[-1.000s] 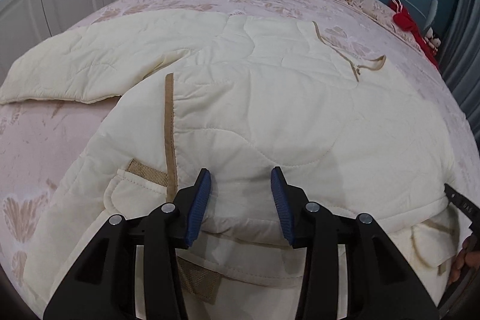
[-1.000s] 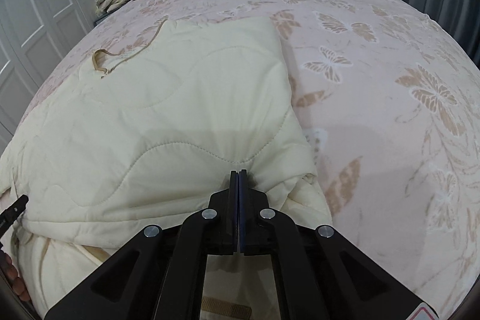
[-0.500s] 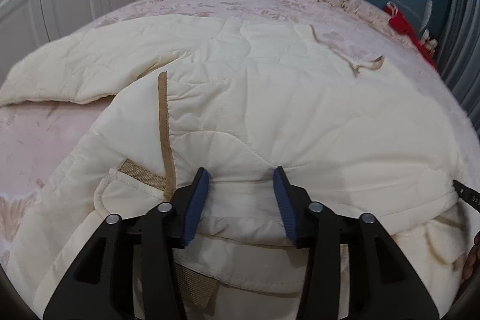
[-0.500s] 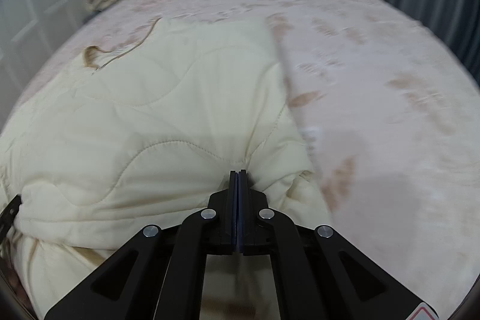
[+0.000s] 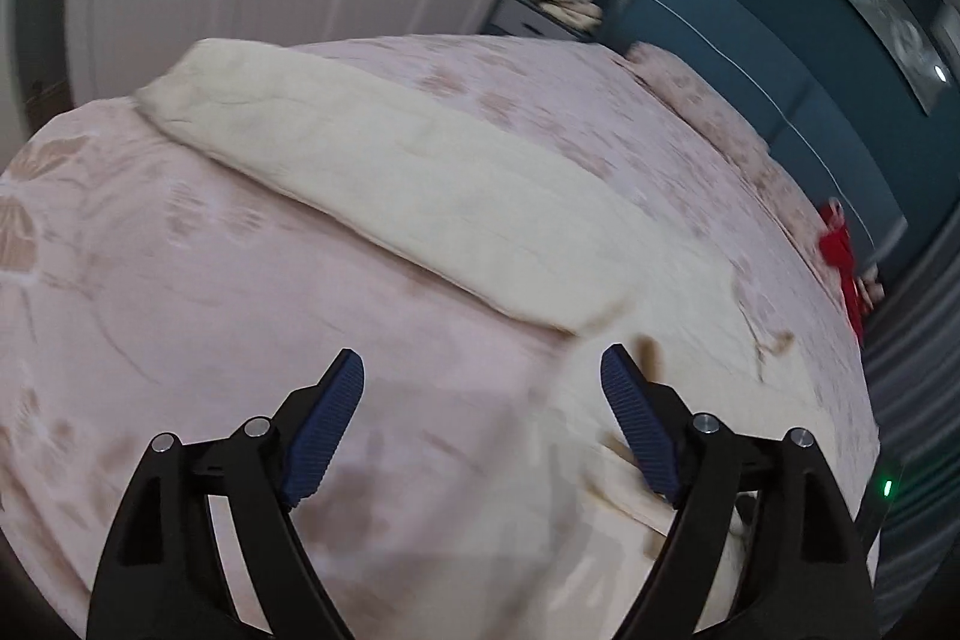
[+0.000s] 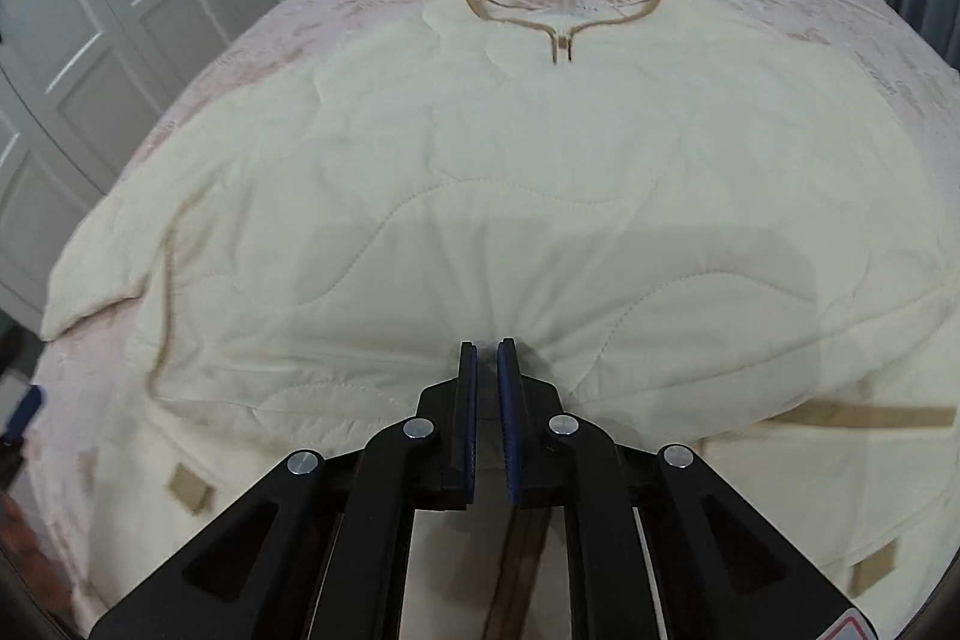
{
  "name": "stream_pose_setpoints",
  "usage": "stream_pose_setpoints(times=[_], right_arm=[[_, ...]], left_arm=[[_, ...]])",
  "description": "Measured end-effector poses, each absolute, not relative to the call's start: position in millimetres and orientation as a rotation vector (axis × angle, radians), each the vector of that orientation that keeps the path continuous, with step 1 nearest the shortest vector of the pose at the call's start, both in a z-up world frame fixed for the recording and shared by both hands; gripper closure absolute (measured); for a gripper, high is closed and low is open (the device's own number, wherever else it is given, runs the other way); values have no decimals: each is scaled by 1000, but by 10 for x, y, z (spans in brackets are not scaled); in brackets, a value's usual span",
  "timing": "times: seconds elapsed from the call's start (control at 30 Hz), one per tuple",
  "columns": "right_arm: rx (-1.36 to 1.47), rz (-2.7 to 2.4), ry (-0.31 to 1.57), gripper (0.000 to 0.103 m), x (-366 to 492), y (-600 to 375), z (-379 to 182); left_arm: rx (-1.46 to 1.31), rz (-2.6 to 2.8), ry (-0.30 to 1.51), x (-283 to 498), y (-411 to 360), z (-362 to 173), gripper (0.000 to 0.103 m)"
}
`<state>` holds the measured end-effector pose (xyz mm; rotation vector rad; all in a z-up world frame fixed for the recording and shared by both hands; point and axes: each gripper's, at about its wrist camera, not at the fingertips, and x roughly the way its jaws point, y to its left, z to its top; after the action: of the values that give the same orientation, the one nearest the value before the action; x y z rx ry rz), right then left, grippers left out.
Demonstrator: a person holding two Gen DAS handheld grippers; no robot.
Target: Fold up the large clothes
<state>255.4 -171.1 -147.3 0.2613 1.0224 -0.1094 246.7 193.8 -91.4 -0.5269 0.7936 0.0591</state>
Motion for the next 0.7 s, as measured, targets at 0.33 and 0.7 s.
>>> stream_pose_setpoints(times=[0.33, 0.7], right_arm=[[149, -157, 945, 93, 2456, -1543, -1599], [175, -143, 906, 93, 2438, -1595, -1601]], left_arm=[[-797, 324, 772, 3111, 3673, -1393, 24], [-706, 93, 648, 3541, 3301, -535, 97]])
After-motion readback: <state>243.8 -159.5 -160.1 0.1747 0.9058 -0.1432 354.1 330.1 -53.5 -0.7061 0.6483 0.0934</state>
